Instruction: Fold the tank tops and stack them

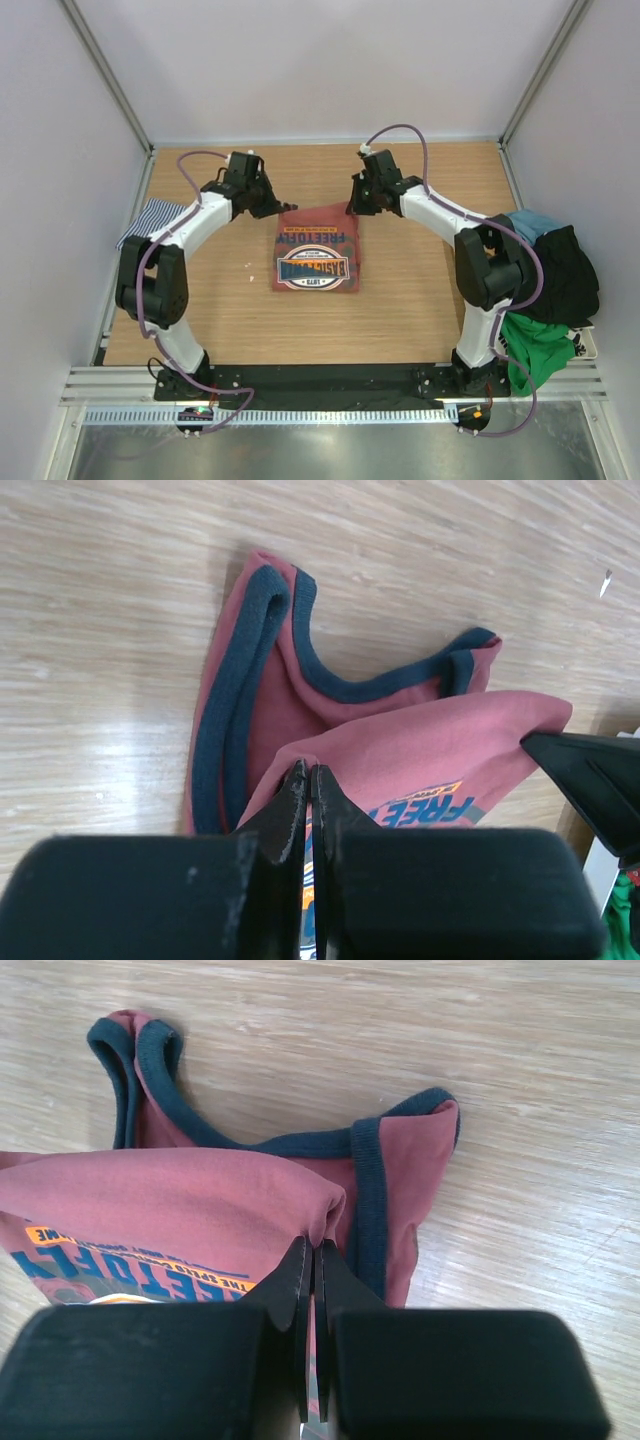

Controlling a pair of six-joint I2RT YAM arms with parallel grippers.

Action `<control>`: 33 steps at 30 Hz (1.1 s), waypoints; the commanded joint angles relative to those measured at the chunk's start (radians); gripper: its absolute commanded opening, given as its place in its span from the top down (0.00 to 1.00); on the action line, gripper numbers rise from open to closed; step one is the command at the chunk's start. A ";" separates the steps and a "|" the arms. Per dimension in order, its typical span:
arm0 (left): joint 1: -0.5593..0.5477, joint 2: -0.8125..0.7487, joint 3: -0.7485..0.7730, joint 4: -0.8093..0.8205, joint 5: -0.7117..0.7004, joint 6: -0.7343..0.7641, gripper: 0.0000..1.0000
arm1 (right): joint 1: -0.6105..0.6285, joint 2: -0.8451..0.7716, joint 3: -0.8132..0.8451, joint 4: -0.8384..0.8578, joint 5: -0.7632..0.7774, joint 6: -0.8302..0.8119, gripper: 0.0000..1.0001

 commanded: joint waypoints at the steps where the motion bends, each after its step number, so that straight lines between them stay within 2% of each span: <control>1: 0.011 0.039 0.067 0.014 -0.037 0.021 1.00 | -0.017 0.013 0.043 0.009 0.051 0.008 0.99; 8: 0.012 0.174 0.126 0.100 -0.005 0.012 0.99 | -0.040 0.037 0.000 0.096 0.100 0.065 0.99; 13: 0.023 0.252 0.167 0.132 -0.006 0.013 0.87 | -0.060 0.089 0.003 0.116 0.103 0.085 0.96; 16: 0.029 0.258 0.178 0.130 -0.001 0.016 0.73 | -0.065 0.099 -0.001 0.121 0.122 0.100 0.86; 17: 0.029 0.252 0.178 0.130 -0.004 0.019 0.64 | -0.065 0.096 -0.008 0.131 0.122 0.102 0.72; 20: 0.031 0.203 0.164 0.127 -0.031 0.032 0.48 | -0.065 0.065 -0.031 0.144 0.160 0.104 0.57; 23: 0.029 0.159 0.145 0.112 -0.058 0.042 0.43 | -0.066 0.021 -0.051 0.136 0.177 0.097 0.49; 26: 0.029 0.091 0.115 0.097 -0.049 0.042 0.41 | -0.063 -0.039 -0.084 0.138 0.180 0.085 0.50; 28: 0.028 0.042 0.080 0.110 -0.009 0.038 0.45 | -0.062 -0.068 -0.126 0.157 0.140 0.078 0.52; 30: 0.019 0.025 0.065 0.121 0.057 0.023 0.52 | -0.062 -0.090 -0.155 0.190 0.030 0.077 0.59; 33: 0.000 0.054 0.080 0.127 0.138 0.001 0.60 | -0.050 -0.082 -0.161 0.226 -0.037 0.085 0.70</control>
